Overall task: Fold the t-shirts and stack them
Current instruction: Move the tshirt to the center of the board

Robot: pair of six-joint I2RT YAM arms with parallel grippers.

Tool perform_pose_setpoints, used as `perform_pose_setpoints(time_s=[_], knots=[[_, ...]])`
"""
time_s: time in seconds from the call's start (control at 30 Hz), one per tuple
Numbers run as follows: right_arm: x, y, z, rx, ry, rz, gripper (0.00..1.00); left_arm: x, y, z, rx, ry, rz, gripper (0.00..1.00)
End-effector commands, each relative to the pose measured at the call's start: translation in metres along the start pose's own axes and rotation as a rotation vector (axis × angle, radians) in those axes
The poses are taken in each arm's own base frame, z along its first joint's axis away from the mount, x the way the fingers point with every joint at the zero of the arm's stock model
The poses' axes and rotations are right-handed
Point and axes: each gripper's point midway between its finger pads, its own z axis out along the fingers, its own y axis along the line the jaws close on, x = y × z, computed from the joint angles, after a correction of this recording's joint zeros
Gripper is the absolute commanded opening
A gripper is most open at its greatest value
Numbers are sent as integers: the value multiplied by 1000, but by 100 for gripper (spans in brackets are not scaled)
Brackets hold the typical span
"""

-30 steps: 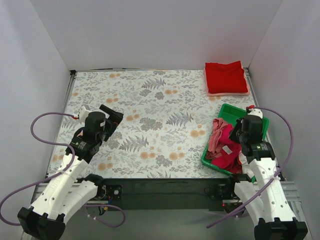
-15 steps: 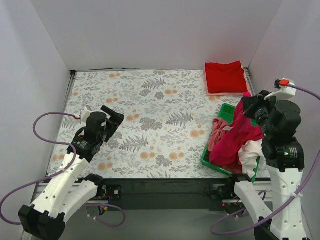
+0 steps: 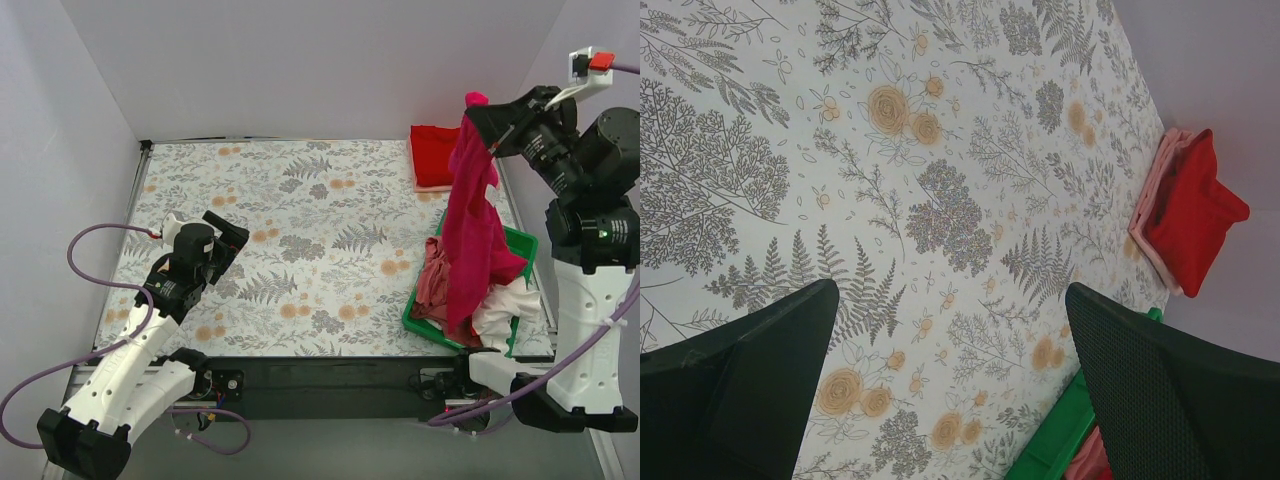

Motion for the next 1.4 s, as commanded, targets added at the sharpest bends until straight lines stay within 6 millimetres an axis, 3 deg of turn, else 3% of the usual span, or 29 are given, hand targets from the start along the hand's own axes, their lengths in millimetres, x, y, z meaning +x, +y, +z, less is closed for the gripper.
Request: perform_pose_setpoints(time_s=[0.0,0.03,0.33,0.43,0.53,0.57,0.63,0.67,0.73,0.77,0.8,0.87,0.93,1.03,1.13,1.17,1.23,1.27,1.33,1.37], knots=[[-48,68,-3,-328,-94,-30,1,-1,0,2,1,-14,2,97],[-58,77,-5,-360,-112,-13,1,-1,-1,2,4,-11,3,97],[-100,89,21,-460,-279,104,1,3,-5,5,21,9,4,97],[-90,93,41,-454,-288,175,1,10,-6,7,30,44,23,97],[-75,116,68,-479,-261,170,1,15,-5,12,19,65,35,97],[-63,119,86,-484,-230,175,1,16,-5,13,18,70,34,97],[-61,143,94,-522,-228,187,1,22,-2,17,9,92,40,97],[-48,153,111,-515,-214,204,1,24,-5,16,21,106,40,97],[-49,168,122,-513,-240,191,1,28,-8,18,24,125,47,97],[-30,181,139,-519,-207,208,1,29,-9,18,29,135,49,97],[-32,186,144,-512,-232,224,1,30,-9,19,27,142,50,97],[-10,201,164,-501,-219,250,1,32,-10,18,27,155,57,97],[-2,208,175,-492,-232,275,1,31,-10,15,29,154,56,97],[30,215,204,-462,-188,312,1,28,-9,9,35,140,47,97],[52,202,222,-387,-163,333,1,27,2,8,6,125,36,97],[71,189,232,-319,-146,321,1,27,4,6,2,122,21,97],[87,172,238,-251,-131,294,1,32,16,7,-30,128,13,97],[117,150,246,-178,-87,267,1,32,18,7,-35,126,8,97],[138,124,246,-115,-49,262,1,37,28,9,-62,136,5,97],[168,92,249,-49,8,277,1,39,31,10,-70,140,5,97]])
